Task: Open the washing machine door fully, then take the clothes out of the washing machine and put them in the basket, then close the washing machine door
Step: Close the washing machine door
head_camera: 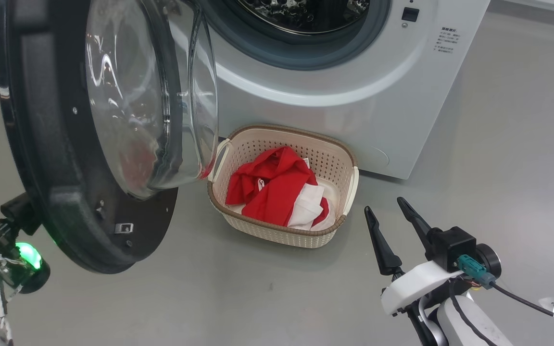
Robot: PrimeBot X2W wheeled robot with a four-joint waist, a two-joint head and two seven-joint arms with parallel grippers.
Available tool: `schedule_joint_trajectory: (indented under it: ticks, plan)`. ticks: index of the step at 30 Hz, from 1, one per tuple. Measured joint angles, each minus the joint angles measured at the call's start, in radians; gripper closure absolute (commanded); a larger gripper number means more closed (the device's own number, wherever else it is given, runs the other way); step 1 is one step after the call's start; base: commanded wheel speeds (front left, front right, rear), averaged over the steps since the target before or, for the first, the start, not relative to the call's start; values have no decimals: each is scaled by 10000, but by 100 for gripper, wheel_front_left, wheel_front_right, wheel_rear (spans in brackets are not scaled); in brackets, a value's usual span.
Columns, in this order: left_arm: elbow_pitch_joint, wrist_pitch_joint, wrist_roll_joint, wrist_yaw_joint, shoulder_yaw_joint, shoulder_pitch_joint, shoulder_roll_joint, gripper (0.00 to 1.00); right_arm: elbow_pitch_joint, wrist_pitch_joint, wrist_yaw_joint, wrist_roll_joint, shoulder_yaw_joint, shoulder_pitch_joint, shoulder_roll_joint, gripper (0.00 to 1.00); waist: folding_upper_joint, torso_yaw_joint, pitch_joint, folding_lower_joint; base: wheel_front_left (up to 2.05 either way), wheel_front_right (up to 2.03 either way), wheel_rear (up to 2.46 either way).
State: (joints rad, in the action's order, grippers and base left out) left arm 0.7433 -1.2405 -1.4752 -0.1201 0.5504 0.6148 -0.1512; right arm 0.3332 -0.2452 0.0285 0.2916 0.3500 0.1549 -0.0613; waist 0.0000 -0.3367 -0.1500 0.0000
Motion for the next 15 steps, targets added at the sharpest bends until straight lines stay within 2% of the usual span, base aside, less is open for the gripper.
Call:
schedule_joint_trajectory:
  ticks: [9,15]
  plan:
    - [-819,-201,-56,-6,-180,-633,821,100,-35,-12,15,71,10,-61,10,0,0,142,140,0,0,0,0]
    - [-1360,-213,-75,-6,-336,-1071,1058,100,-90,-21,13,88,-13,-188,17,0,0,264,208,0,0,0,0]
